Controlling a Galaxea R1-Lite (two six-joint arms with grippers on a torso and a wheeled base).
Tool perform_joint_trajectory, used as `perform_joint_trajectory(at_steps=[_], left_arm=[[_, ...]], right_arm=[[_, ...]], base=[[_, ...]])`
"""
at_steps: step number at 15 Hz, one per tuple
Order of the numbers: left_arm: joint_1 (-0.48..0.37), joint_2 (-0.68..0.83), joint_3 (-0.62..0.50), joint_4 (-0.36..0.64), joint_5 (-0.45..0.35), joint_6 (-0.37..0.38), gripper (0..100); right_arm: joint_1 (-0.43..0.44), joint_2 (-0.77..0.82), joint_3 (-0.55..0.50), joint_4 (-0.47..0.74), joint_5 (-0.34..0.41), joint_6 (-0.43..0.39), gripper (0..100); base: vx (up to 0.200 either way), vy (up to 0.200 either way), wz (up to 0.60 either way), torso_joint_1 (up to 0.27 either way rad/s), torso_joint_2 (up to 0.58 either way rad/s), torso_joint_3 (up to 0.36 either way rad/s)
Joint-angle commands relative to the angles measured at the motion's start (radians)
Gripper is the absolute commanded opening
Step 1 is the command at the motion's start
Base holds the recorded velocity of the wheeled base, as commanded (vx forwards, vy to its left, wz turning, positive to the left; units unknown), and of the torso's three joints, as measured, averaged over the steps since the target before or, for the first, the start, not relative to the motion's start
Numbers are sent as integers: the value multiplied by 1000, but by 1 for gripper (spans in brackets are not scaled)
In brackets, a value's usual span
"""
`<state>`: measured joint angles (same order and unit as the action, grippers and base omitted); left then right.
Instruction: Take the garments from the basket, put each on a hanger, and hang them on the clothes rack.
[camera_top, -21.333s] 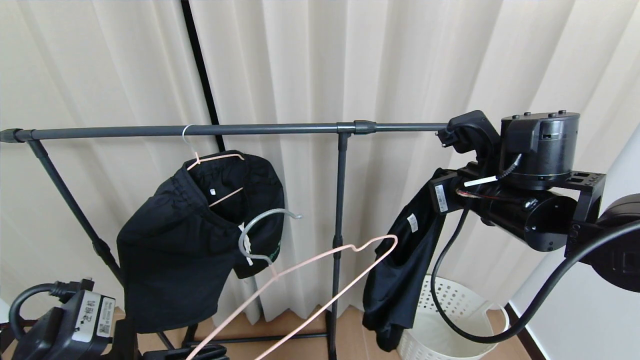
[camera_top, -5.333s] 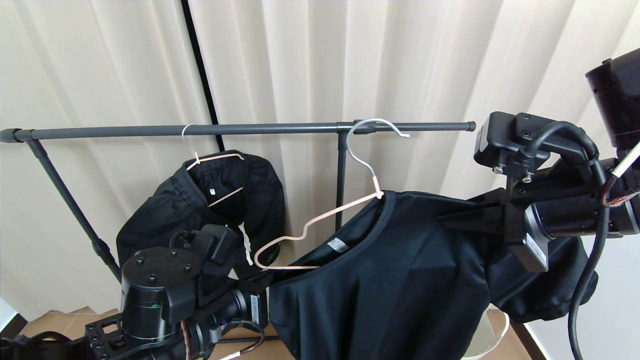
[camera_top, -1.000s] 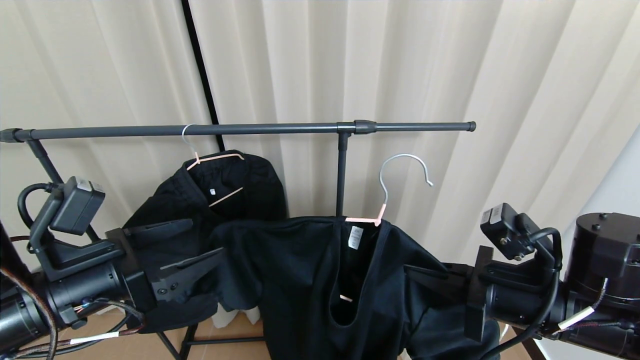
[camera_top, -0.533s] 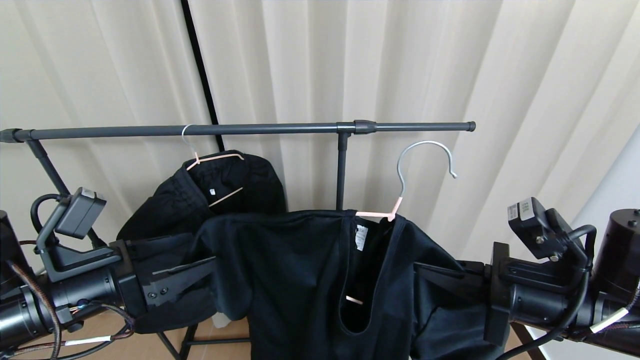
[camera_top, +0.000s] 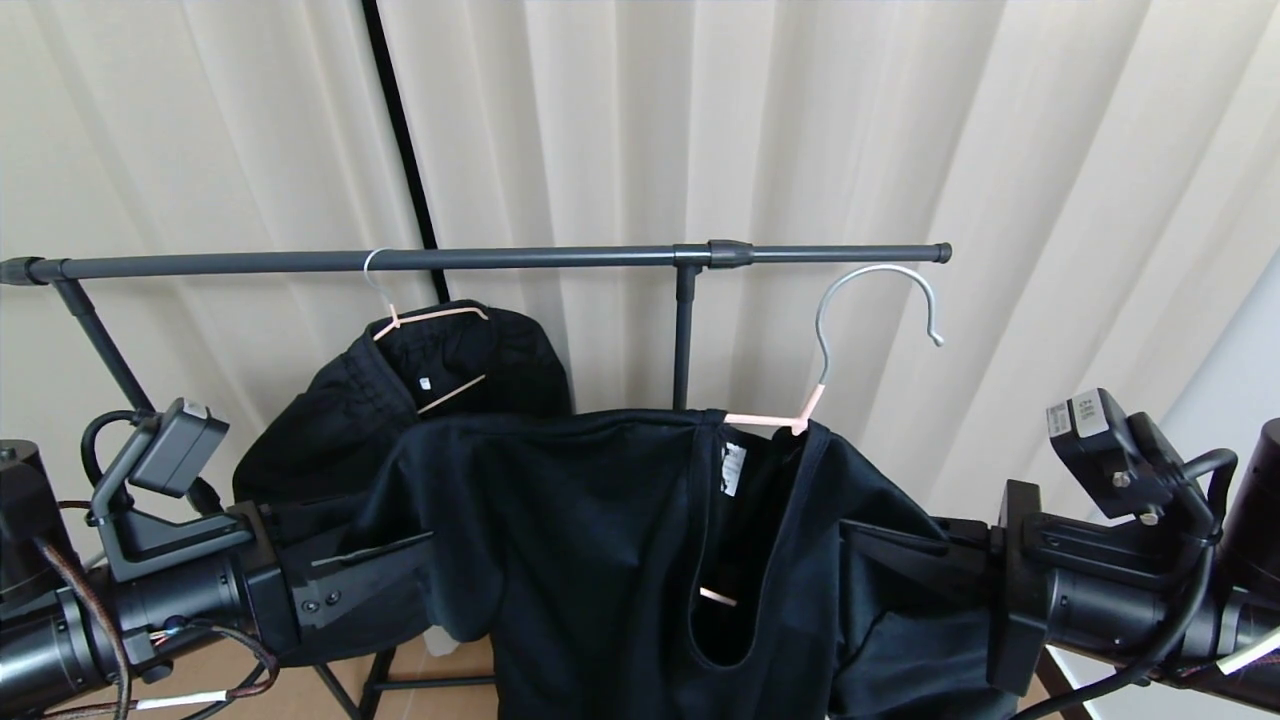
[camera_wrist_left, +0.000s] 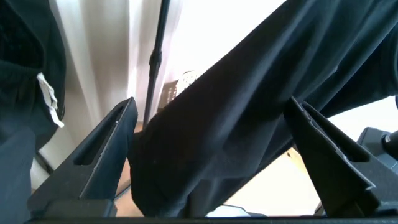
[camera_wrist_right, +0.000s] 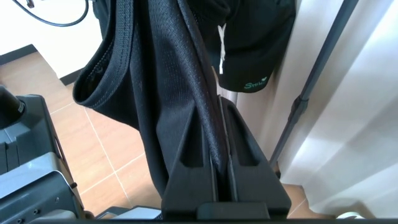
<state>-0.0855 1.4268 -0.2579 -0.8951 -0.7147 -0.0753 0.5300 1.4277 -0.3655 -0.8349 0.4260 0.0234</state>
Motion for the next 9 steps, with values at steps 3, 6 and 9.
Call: perform_joint_trajectory(at_steps=[3,6,9], left_arm=[[1,0,9,1,3,-3,0],[3,3,12,-1,3,-24,0],[15,4,14,-1,3,-43,0]], right_arm=[[1,-4,2,0,-1,0,0],[1,8,0,0,-1,0,0],[1,11,-4,0,-1,1,0]], base=[[0,0,0,0,0,0],[0,0,0,0,0,0],[0,0,0,0,0,0]])
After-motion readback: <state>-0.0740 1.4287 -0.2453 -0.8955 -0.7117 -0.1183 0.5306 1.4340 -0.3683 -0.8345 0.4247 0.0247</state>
